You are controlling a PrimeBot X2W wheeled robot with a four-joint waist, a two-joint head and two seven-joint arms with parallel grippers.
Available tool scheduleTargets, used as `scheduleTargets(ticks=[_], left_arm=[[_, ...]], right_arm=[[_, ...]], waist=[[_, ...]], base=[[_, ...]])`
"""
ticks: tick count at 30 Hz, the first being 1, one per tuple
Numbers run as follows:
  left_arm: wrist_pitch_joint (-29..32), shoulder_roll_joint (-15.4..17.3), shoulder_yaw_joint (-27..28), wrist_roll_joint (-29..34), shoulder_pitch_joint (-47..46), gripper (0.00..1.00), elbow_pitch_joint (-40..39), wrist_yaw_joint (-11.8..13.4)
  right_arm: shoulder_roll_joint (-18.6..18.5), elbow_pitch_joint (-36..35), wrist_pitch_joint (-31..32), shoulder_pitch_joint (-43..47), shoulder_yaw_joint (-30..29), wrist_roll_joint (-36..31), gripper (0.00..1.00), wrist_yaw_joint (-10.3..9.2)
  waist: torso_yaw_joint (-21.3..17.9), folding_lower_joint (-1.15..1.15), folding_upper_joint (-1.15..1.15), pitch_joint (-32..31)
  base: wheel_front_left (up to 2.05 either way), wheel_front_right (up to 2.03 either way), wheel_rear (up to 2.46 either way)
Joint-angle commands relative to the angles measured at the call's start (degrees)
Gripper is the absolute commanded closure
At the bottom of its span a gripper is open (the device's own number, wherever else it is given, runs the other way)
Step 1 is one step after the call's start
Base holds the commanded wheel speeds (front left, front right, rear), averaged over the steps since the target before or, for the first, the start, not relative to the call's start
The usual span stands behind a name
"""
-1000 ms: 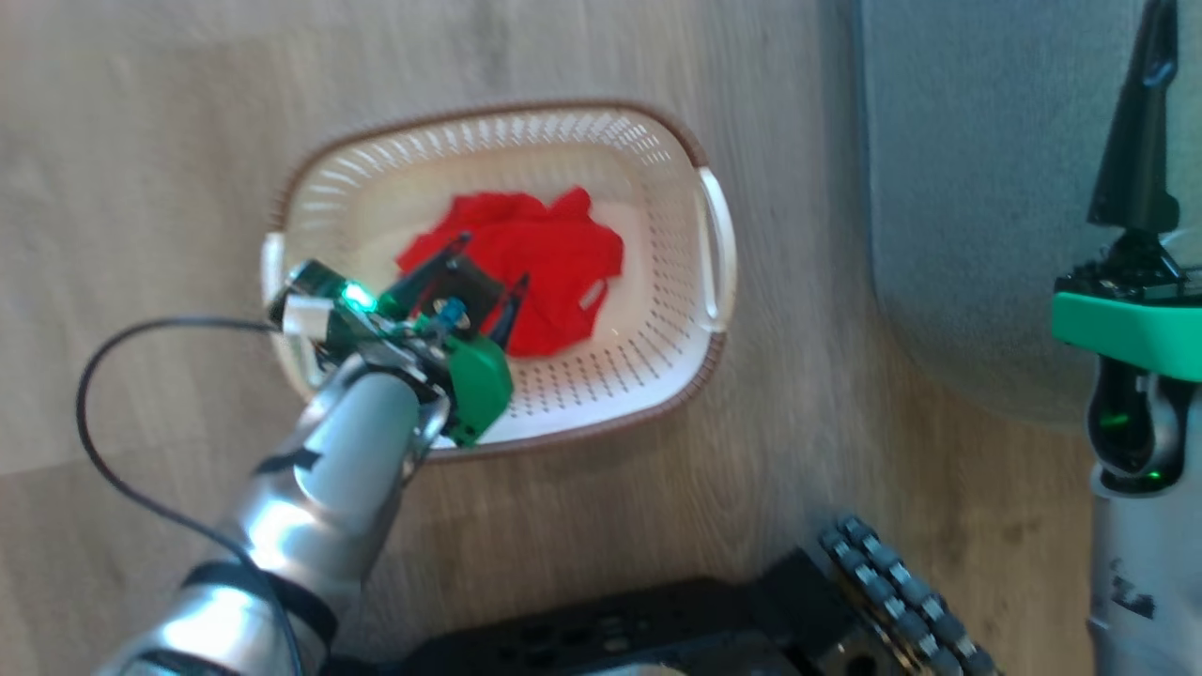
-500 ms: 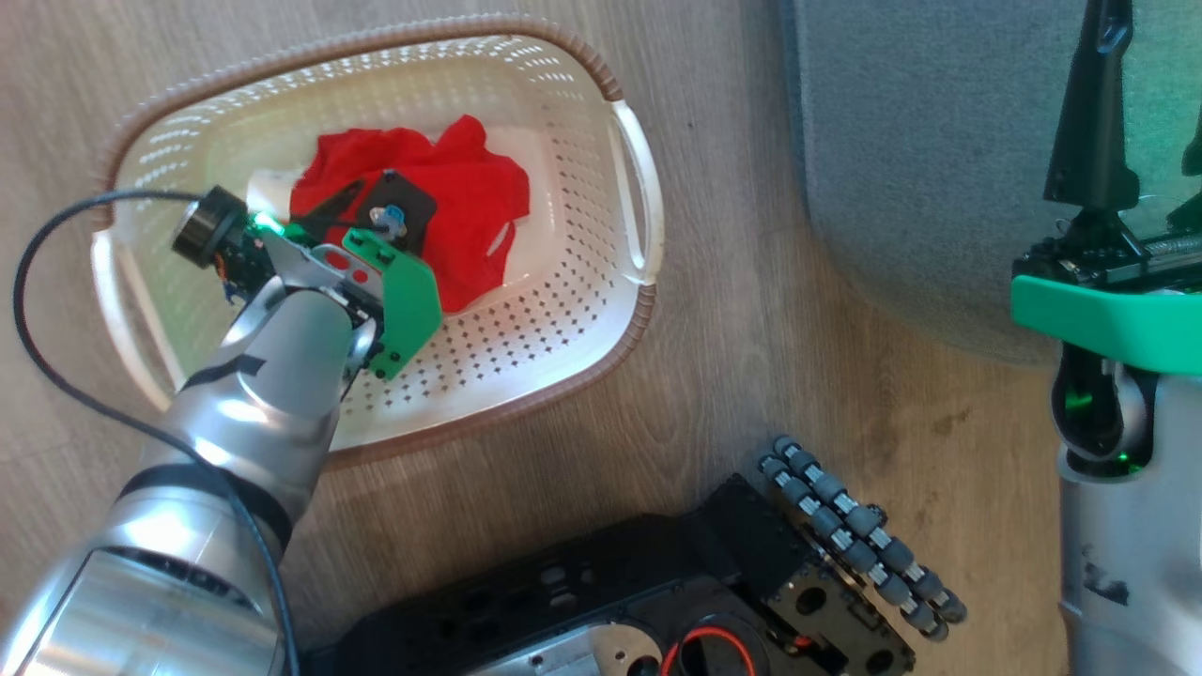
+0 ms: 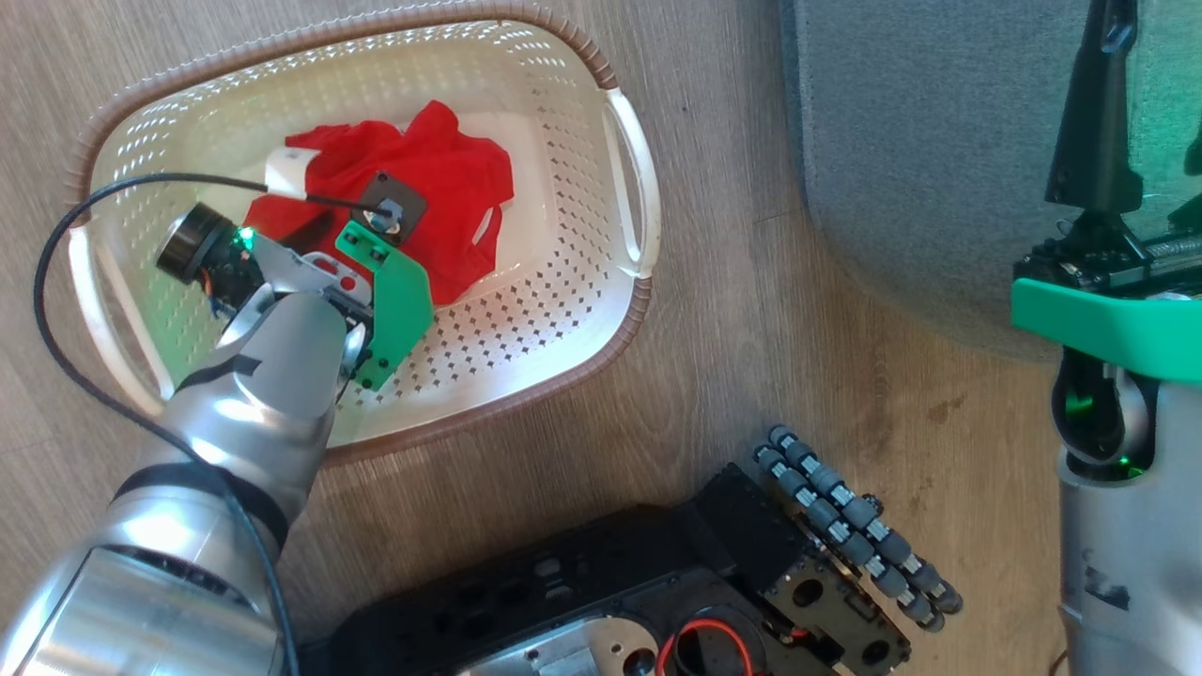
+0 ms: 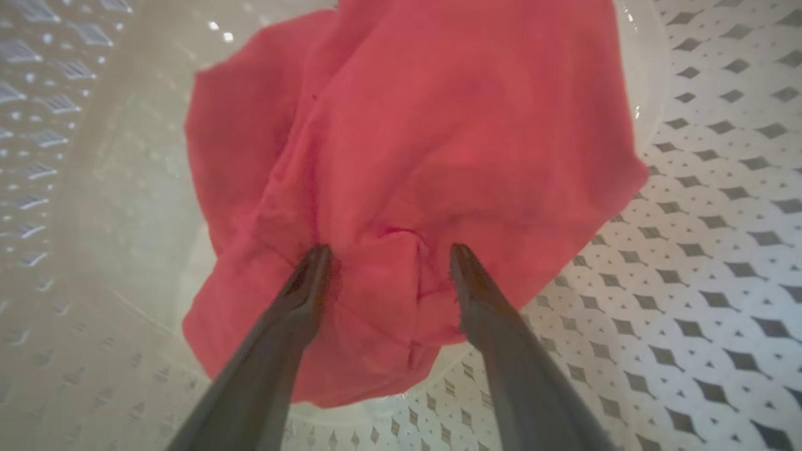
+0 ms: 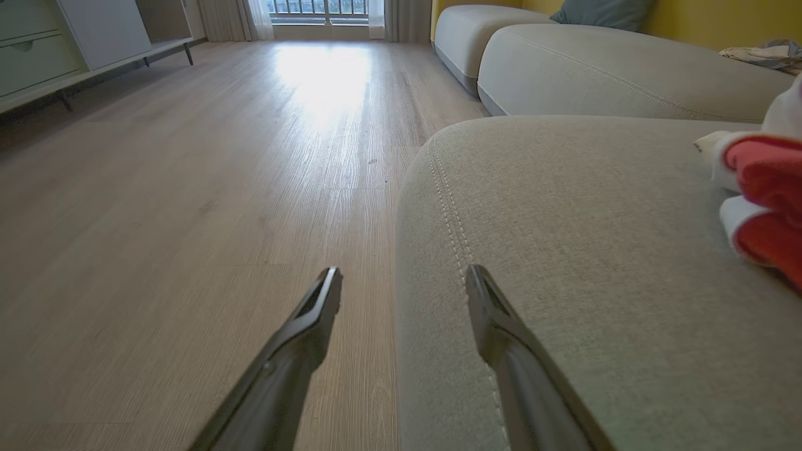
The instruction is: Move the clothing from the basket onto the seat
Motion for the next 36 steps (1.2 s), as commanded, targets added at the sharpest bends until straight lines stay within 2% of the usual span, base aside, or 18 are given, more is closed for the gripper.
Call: scheduleTargets(ticks=[1, 2, 3, 4, 5, 21, 33, 36], left_arm=[[0.88, 0.90, 0.79, -0.70, 0.53, 0.00, -0.31, 0.32], [1.54, 0.90, 0.87, -0.96, 0.50, 0.00, -0.30, 0.19], [2.08, 0.89, 0.94, -1.22, 0.47, 0.47, -0.30, 0.03], [2.39, 0.88, 0.90, -1.36, 0.42, 0.80, -0.29, -0.11], [2.55, 0.87, 0.83, -1.46, 0.38, 1.00, -0.29, -0.18], [0.95, 0.66, 0.32, -3.56, 0.75, 1.00, -0.27, -1.07], [-3.66, -0.47, -0.26, -7.90, 6.19, 1.00, -1.00, -1.27], [-5.49, -0.49, -1.31, -10.90, 9.27, 1.00, -3.50, -1.31]], right_arm=[[0.27, -2.04, -0.36, 3.07, 0.87, 0.54, 0.00, -0.01], [0.27, -2.08, -0.36, 3.10, 0.90, 0.54, 0.00, -0.01], [0.27, -2.11, -0.36, 3.11, 0.92, 0.54, 0.00, -0.01], [0.28, -2.11, -0.36, 3.10, 0.94, 0.53, 0.00, -0.01], [0.28, -2.10, -0.36, 3.06, 0.96, 0.50, 0.00, -0.01], [0.28, -1.01, -0.36, -0.33, 1.08, 1.06, 0.00, -0.01], [0.28, 1.29, -0.36, -0.74, 0.12, -1.19, 0.00, -0.01], [0.28, 2.24, -0.36, -0.34, -0.16, -1.71, 0.00, -0.01]], waist=[[0.07, 0.00, 0.00, 0.09], [0.11, 0.00, 0.00, 0.14], [0.14, 0.00, 0.00, 0.19], [0.18, 0.00, 0.00, 0.23], [0.22, 0.00, 0.00, 0.26], [0.63, 0.00, 0.00, -2.31], [4.30, 0.00, 0.00, -12.70], [5.72, 0.00, 0.00, -17.12]], base=[[0.00, 0.00, 0.00], [0.00, 0.00, 0.00], [0.00, 0.00, 0.00], [0.00, 0.00, 0.00], [0.00, 0.00, 0.00], [0.00, 0.00, 0.00], [0.00, 0.00, 0.00], [0.00, 0.00, 0.00]])
